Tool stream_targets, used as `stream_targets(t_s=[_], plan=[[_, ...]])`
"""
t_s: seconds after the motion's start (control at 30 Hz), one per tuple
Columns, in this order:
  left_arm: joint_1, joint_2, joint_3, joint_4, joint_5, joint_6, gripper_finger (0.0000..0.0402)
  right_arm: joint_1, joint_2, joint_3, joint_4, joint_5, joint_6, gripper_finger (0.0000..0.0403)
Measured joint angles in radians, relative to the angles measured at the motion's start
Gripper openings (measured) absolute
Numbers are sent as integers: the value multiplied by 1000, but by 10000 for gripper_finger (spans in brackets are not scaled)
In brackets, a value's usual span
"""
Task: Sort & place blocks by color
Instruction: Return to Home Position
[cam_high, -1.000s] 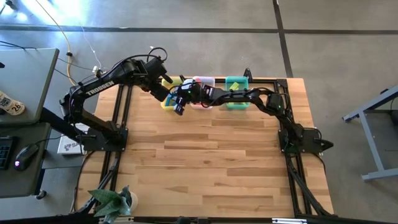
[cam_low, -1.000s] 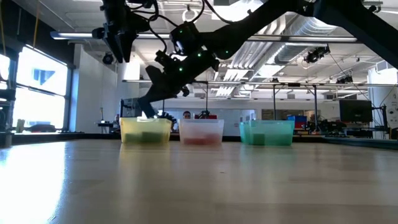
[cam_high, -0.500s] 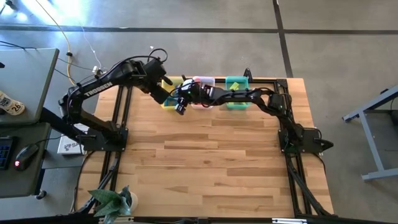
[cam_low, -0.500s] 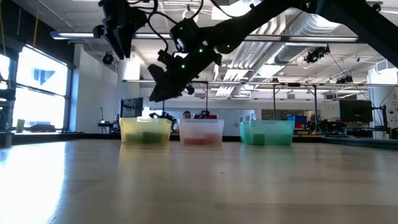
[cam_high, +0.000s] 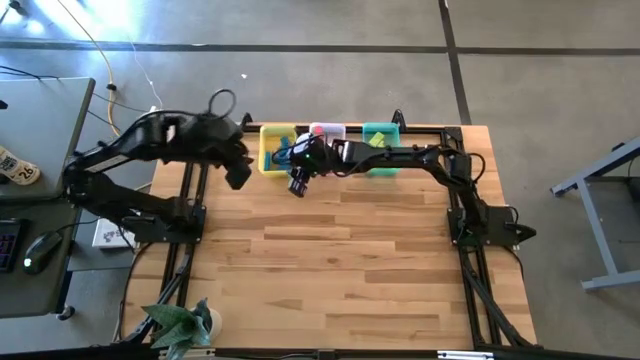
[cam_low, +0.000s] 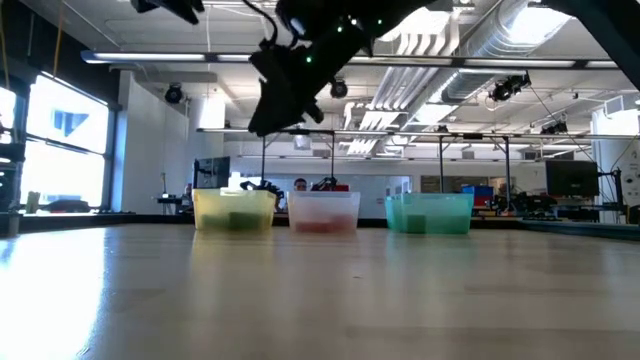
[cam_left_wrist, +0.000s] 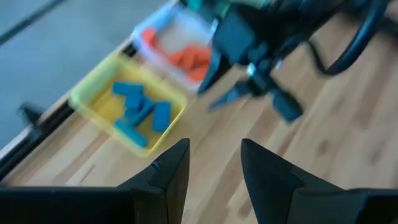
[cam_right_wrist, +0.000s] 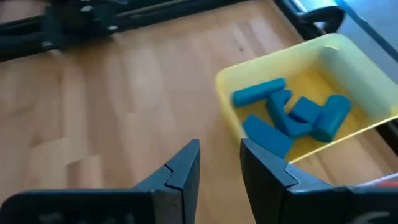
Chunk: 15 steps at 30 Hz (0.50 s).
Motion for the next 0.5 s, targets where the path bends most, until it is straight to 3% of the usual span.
stream_targets(t_s=[0.2, 0.5], plan=[[-82, -173, -155, 167, 36, -27, 133, 64, -64, 0, -78, -22, 8, 103], [-208, -448, -535, 451, 55, -52, 133, 180, -145, -1, -96, -28, 29, 103]])
